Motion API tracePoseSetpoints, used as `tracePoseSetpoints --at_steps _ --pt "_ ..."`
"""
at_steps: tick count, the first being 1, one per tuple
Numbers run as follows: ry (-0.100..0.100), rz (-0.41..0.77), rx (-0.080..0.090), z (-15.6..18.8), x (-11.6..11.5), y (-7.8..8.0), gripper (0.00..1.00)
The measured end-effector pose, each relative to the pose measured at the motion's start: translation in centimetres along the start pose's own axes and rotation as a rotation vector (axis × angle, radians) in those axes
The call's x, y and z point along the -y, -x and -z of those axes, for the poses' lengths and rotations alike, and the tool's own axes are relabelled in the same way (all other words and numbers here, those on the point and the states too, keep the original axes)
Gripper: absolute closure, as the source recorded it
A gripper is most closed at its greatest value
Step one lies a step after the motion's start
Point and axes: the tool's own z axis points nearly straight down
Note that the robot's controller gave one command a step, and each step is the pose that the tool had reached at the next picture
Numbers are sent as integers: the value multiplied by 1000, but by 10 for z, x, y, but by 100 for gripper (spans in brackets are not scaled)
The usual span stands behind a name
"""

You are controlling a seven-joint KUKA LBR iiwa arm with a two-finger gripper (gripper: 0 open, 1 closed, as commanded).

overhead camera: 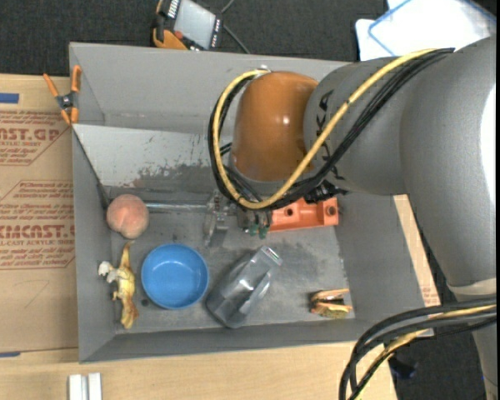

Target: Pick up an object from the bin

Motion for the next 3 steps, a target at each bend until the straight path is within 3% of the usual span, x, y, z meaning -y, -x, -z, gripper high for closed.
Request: tracePoseSetpoints --at_steps 1,2,3 --pt "4 98 1 -18 -18 -9 100" --pt "6 254 2 -14 -13 -4 100" --pt "6 330 -2 -65 -20 -43 0"
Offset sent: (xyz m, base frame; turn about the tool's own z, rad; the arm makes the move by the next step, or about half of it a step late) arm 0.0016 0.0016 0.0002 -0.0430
